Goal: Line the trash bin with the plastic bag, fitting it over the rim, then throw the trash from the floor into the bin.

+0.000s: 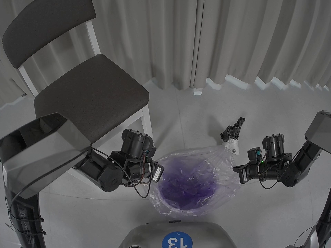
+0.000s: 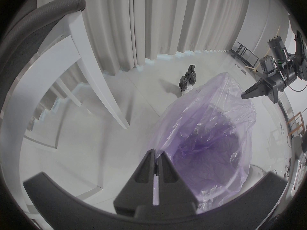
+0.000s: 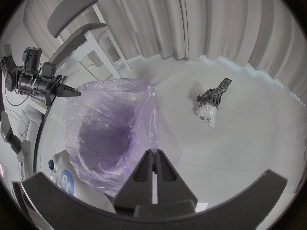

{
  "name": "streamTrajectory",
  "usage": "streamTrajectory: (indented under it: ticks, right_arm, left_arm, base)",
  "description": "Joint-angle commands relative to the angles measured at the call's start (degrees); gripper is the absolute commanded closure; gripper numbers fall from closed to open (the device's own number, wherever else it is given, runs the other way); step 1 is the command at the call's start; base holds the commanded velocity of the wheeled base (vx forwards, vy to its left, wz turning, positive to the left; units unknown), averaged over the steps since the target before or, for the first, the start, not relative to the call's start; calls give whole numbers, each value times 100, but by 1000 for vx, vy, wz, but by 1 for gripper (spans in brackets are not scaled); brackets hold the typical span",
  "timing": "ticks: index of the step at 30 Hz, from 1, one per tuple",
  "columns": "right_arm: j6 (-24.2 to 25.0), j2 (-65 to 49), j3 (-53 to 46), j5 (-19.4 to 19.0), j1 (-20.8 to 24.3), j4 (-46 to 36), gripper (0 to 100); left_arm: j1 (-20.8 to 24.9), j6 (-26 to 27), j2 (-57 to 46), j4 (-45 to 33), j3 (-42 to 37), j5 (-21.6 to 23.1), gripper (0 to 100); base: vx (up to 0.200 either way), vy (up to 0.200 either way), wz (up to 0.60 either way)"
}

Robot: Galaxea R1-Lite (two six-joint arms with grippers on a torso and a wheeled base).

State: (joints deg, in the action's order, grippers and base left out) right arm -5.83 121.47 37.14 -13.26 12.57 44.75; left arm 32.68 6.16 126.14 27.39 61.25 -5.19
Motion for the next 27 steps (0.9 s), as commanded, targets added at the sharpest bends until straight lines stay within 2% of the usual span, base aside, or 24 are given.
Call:
streamTrajectory:
  ticks: [1, 7, 27]
  right_arm:
    - [11, 334, 126, 17, 9, 165, 100]
    - [170, 817, 249, 52, 9, 666, 100]
    - [178, 1134, 337, 52, 35, 658, 100]
  left_arm:
    - [-78, 8, 192, -23, 248, 1, 100]
    - [-218, 17, 535, -94, 731, 1, 100]
    - [-491, -18, 1132, -120, 1223, 18, 100]
  base:
    - [0, 0, 0]
    - [0, 0, 0]
    - [0, 0, 0]
